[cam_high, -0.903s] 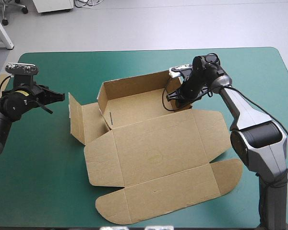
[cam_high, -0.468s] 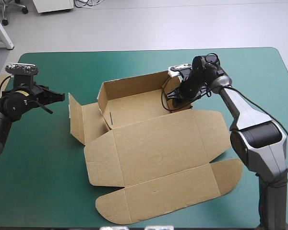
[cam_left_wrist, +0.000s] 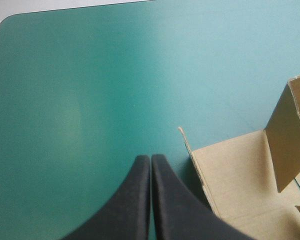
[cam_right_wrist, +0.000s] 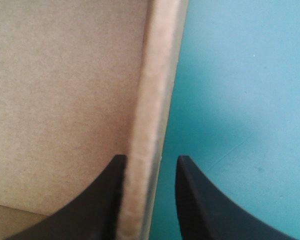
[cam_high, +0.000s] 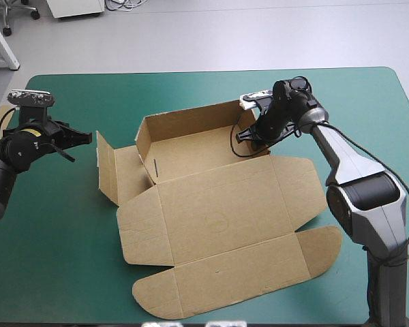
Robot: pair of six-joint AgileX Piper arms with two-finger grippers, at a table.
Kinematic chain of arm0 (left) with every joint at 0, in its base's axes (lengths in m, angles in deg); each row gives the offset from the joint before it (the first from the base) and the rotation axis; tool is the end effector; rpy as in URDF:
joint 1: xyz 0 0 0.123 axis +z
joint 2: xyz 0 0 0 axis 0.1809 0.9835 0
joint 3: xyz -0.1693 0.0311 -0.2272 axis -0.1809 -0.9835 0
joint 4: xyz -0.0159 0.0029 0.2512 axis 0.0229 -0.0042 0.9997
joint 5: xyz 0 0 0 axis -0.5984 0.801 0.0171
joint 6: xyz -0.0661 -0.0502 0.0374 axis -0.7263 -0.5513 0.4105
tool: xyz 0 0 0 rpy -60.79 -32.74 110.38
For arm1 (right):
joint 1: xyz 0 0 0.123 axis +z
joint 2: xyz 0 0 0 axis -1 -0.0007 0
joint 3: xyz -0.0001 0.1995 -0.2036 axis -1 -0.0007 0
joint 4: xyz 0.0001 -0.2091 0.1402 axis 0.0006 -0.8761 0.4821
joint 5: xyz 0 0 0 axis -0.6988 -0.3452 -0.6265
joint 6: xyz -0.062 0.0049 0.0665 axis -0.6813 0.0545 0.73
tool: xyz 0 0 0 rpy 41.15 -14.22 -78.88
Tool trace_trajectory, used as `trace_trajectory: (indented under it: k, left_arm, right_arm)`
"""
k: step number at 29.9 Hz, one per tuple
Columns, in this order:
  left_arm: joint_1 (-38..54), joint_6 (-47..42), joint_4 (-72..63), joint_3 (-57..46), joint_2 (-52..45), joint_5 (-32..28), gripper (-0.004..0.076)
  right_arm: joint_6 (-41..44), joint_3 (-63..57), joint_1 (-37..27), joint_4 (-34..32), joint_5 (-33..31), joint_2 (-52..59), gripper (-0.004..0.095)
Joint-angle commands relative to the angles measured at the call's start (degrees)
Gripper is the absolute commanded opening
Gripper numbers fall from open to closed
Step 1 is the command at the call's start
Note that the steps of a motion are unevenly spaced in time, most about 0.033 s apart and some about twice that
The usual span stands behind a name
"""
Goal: Fold the box
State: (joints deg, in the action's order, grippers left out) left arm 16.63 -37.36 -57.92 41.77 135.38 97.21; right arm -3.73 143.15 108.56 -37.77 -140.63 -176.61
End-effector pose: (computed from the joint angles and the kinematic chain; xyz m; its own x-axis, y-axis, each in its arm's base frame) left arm 0.2881 0.0226 0.3539 -0.5695 0.0786 -0.8182 0.0498 0.9969 0.0612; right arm 0.4375 0.1595 0.2534 -0.8833 -0.3577 -0.3030 -0.4038 0.9089 0.1043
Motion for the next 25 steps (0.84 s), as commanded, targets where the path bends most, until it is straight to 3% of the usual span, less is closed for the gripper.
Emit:
trace_trajectory:
  k: [1,9,16,25]
  left_arm:
    - [0.03,-0.17,-0.32,1.38,-1.91,-3.35,-0.0001]
    - [0.03,-0.17,-0.62,1.38,-1.91,-4.15,0.0]
    - [0.03,-0.17,-3.18,1.38,-2.47,-3.26,0.0]
    - [0.03,0.65,-1.75,1.38,-8.49,-0.89,0.0]
  right_arm:
    - [0.94,1.47,-0.19,-1.8,1.34,5.74,0.0001]
    - [1.49,1.47,-3.37,-0.43,4.33,15.86,0.0001]
    - [-2.94,1.47,-12.3,16.17,3.37,23.97,0.0001]
    - [-5.34,1.47,-16.3,23.06,0.32,29.85,0.0001]
